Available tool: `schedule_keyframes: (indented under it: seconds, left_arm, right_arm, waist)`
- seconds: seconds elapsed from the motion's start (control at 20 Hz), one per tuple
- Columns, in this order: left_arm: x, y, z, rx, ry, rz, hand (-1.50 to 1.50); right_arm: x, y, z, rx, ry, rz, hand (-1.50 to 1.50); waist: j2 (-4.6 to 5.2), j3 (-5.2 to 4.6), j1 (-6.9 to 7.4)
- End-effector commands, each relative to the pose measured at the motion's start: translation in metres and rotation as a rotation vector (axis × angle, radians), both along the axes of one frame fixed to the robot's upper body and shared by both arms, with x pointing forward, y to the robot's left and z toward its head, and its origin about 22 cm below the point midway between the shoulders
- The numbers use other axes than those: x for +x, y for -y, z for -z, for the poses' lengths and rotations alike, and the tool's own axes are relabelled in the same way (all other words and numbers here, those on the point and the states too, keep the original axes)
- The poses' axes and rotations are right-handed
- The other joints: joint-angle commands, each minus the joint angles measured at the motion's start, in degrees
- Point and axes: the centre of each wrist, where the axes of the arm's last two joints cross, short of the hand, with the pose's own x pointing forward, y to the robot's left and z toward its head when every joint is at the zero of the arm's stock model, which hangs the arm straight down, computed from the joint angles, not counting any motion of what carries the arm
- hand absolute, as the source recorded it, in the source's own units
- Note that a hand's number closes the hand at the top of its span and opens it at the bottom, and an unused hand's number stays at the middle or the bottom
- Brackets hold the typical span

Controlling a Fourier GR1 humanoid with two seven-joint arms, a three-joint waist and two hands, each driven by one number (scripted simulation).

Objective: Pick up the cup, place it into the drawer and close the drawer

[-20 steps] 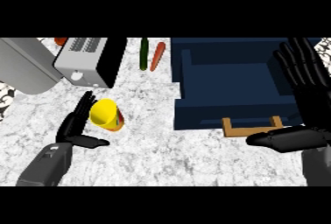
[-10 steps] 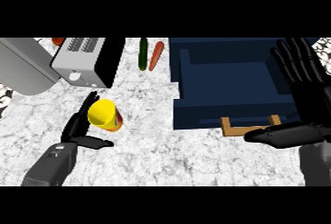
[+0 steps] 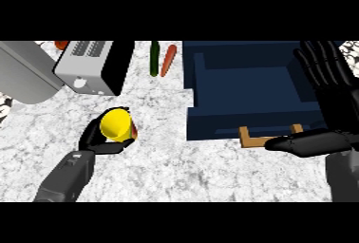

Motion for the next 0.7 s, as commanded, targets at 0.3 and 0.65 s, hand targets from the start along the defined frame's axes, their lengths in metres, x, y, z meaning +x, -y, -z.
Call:
schedule_keyframes:
  seconds: [0.3, 0.65]
  left_arm:
    - [0.013, 0.012, -0.01, 0.064, 0.336, -0.144, 1.5]
    - [0.014, -0.002, -0.016, -0.11, 0.393, -0.298, 1.5]
  right_arm:
    - [0.003, 0.013, 0.009, 0.003, -0.008, 0.003, -1.5]
    - [-0.01, 0.004, 0.01, 0.005, 0.0, 0.038, -1.5]
  waist:
    - [0.07, 0.08, 0.29]
    - [-0.68, 0.17, 1.43]
